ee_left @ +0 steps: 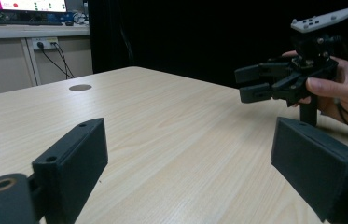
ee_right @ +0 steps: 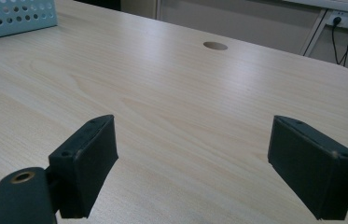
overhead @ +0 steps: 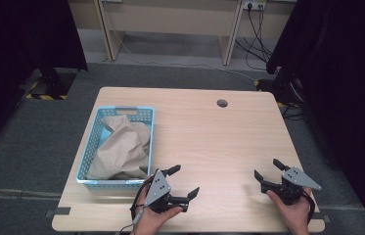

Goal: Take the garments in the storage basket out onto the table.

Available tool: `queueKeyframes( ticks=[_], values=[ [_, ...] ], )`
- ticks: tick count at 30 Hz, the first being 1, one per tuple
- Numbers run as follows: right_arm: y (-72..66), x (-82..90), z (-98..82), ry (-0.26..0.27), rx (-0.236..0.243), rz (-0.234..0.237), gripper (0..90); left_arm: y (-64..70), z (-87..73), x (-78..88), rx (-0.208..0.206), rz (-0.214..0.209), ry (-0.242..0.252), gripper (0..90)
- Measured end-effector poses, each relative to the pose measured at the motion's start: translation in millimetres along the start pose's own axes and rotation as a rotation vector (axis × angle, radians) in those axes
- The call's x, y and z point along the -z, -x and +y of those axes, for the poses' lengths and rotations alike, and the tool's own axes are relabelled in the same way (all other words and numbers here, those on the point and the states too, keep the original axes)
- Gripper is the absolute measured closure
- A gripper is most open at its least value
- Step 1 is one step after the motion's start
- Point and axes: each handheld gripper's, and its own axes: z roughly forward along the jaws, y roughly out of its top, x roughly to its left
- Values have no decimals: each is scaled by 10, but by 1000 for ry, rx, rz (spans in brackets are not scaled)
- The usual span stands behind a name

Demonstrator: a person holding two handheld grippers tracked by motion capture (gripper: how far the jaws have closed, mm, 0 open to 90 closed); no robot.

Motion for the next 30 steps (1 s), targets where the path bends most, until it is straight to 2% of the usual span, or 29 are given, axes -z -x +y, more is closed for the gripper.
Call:
queueKeyframes(
  ticks=[9, 16, 30],
  values=[
    [-4, -3, 2, -5, 2, 0, 166, 4, 153, 20, -21, 16, 9, 96],
    [-2, -2, 2, -7, 0, 0, 167, -42, 283, 75, -11, 35, 21, 96],
    [-1, -8, 4, -9, -1, 0, 166, -218, 520, 219, -27, 102, 44, 104]
  ],
)
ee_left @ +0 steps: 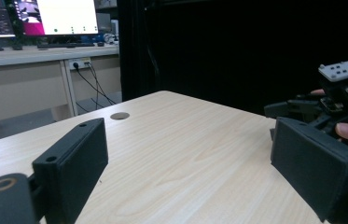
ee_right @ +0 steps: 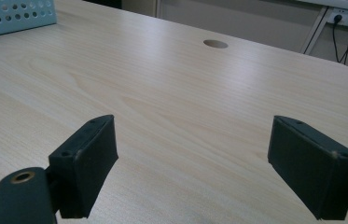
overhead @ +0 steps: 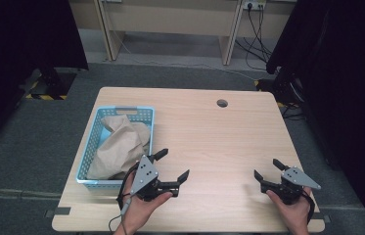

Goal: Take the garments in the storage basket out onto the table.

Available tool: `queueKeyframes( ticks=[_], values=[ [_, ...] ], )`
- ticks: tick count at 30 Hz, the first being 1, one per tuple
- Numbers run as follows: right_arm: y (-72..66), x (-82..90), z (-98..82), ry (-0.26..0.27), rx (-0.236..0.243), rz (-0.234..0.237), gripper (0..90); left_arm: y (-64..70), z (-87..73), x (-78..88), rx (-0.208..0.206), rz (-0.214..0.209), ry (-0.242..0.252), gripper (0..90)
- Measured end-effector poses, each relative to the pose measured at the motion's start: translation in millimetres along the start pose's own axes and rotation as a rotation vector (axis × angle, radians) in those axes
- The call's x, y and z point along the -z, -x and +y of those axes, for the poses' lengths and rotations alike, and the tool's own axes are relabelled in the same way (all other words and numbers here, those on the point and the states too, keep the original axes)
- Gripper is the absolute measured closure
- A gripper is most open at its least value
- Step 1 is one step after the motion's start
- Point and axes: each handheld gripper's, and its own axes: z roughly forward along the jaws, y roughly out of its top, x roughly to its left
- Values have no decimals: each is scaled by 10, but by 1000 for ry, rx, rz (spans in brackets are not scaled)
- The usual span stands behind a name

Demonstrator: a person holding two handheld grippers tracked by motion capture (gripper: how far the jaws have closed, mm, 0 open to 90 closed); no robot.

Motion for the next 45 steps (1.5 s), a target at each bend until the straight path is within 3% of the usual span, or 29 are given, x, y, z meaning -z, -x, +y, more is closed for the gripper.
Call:
queueKeyframes(
  ticks=[18, 28, 38, 45],
  values=[
    [3, -3, 1, -2, 0, 0, 167, -391, 260, 228, -21, 126, 24, 113],
    [6, -3, 2, -3, -3, 1, 166, -616, 318, 350, -23, 196, 18, 120],
    [6, -3, 1, -3, -3, 2, 166, -876, 353, 405, -64, 285, -49, 121],
    [10, -2, 1, -1, -6, 2, 167, -1098, 363, 410, -49, 352, -86, 128]
  ],
)
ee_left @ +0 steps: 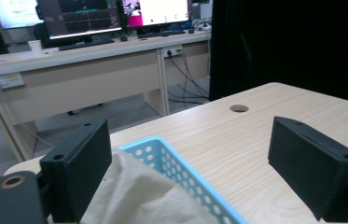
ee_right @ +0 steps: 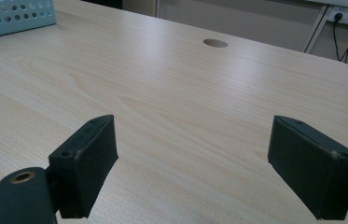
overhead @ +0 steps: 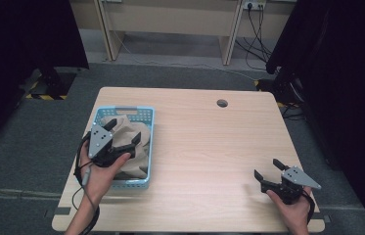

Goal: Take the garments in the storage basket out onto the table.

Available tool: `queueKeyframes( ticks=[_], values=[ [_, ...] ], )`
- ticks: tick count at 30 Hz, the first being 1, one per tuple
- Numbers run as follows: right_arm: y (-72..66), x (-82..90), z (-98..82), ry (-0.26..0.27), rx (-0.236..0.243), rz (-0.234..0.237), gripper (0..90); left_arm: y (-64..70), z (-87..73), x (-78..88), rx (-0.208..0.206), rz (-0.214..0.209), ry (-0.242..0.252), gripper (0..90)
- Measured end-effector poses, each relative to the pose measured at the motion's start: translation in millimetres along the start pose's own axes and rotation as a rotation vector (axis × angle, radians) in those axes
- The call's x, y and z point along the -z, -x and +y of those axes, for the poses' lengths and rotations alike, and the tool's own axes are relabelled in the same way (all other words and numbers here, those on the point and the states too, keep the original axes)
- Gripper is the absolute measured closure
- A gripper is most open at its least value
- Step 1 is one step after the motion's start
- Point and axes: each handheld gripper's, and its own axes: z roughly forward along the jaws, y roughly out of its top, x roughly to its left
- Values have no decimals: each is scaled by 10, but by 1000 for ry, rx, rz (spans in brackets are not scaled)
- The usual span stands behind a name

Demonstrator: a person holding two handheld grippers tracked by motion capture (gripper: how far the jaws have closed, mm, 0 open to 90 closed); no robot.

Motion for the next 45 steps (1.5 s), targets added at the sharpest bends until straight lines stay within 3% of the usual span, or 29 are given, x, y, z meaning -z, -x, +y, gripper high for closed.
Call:
queueKeyframes(
  ticks=[6, 8, 12, 17, 23, 25, 32, 37, 41, 45],
  values=[
    [0, 0, 0, 0, 1, 0, 166, -139, -67, -80, 8, 48, -55, 165],
    [-1, 1, 0, 1, 1, 0, 166, -169, -104, -113, 26, 36, -85, 167],
    [-1, 0, 0, 0, 2, 0, 166, -183, -176, -162, 16, 28, -131, 240],
    [-2, 1, 0, 1, 2, 0, 166, -205, -225, -222, 35, 58, -184, 263],
    [-1, 2, -1, 3, 1, 1, 167, -225, -259, -268, 27, 86, -218, 329],
    [-1, 1, 0, 1, 2, 2, 166, -234, -265, -271, 42, 100, -226, 343],
    [-3, 1, 0, 0, 3, 2, 167, -268, -285, -288, 45, 111, -257, 505],
    [-4, 0, 0, -1, 4, 2, 167, -296, -316, -331, 24, 112, -303, 623],
    [-2, 2, -1, 1, 1, 2, 167, -304, -340, -360, 34, 113, -341, 714],
    [2, 1, 0, 0, -2, 3, 167, -311, -362, -375, 36, 86, -339, 848]
  ],
)
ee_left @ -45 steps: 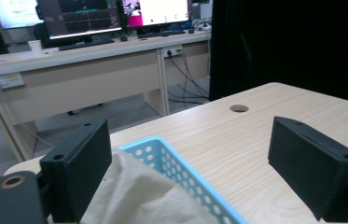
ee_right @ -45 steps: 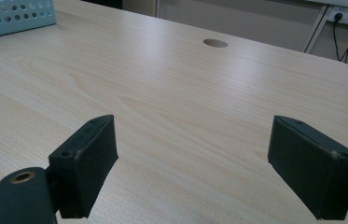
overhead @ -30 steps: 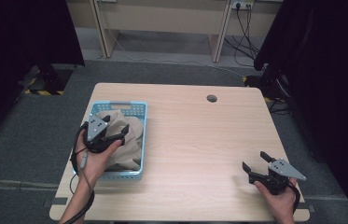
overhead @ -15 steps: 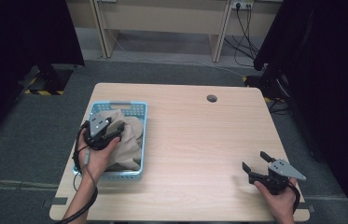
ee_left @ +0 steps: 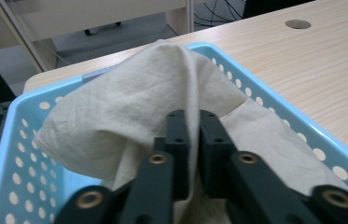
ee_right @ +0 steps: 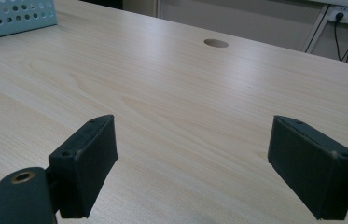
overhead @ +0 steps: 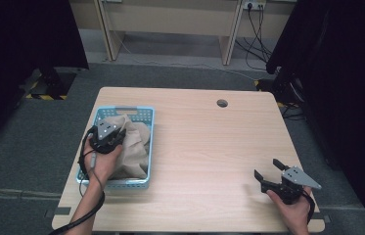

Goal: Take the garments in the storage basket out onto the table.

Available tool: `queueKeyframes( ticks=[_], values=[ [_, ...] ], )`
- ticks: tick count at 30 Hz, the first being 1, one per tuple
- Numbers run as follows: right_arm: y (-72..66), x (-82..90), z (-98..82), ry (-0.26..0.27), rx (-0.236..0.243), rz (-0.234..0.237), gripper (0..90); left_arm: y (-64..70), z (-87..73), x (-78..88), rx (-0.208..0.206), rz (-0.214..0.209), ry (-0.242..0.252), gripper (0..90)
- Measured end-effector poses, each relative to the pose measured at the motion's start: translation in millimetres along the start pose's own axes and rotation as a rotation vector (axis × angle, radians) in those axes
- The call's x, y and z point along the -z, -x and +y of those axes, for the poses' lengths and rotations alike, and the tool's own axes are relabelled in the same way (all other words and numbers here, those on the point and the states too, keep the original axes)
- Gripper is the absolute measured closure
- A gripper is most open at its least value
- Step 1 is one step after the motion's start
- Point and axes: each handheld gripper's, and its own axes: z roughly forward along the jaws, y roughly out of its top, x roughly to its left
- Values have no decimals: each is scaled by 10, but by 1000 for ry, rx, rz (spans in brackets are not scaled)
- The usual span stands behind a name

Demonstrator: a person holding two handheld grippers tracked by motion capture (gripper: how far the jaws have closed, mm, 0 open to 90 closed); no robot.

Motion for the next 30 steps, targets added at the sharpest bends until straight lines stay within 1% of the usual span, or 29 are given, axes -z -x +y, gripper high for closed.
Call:
queueKeyframes(
  ticks=[2, 6, 8, 9, 10, 11, 12, 13, 14, 15, 19, 22, 24, 26, 27, 28, 30],
  values=[
    [0, 1, -1, 1, 0, 0, 167, -2, -2, -3, 3, -12, 2, 884],
    [1, 2, -1, 2, -2, 0, 167, -10, 2, 10, 15, -20, 19, 893],
    [1, 2, -1, 2, -1, -1, 167, -21, 6, 37, 24, -21, 69, 893],
    [1, 2, -1, 2, -1, -1, 167, -24, 18, 64, 26, -34, 105, 894],
    [1, 2, -1, 2, -1, -1, 167, -24, 18, 64, 26, -34, 105, 894],
    [1, 1, -1, 2, -2, 0, 167, -27, 36, 92, 23, -52, 132, 894],
    [1, 1, -1, 2, -2, 0, 167, -27, 36, 92, 23, -52, 132, 894],
    [0, 2, -1, 2, -1, -1, 167, -29, 56, 131, 21, -51, 164, 895],
    [0, 2, -1, 2, -1, -1, 167, -29, 56, 131, 21, -51, 164, 895],
    [0, 2, -2, 4, -1, -2, 167, -34, 81, 167, 25, -57, 204, 895],
    [2, 2, -1, 1, -4, -2, 166, -46, 149, 250, 36, -71, 271, 897],
    [1, 2, -2, 5, -1, -3, 166, -60, 207, 317, 43, -74, 308, 898],
    [2, 2, -2, 5, -1, -2, 167, -72, 244, 355, 57, -81, 345, 898],
    [2, 2, -2, 5, -3, -3, 167, -83, 281, 394, 61, -76, 374, 898],
    [2, 2, -2, 4, -3, -3, 167, -83, 281, 394, 61, -76, 374, 898],
    [1, 2, -2, 4, -2, -3, 166, -95, 326, 429, 58, -71, 403, 898],
    [1, 2, -2, 4, -2, -2, 167, -102, 362, 454, 58, -68, 436, 898]
  ],
)
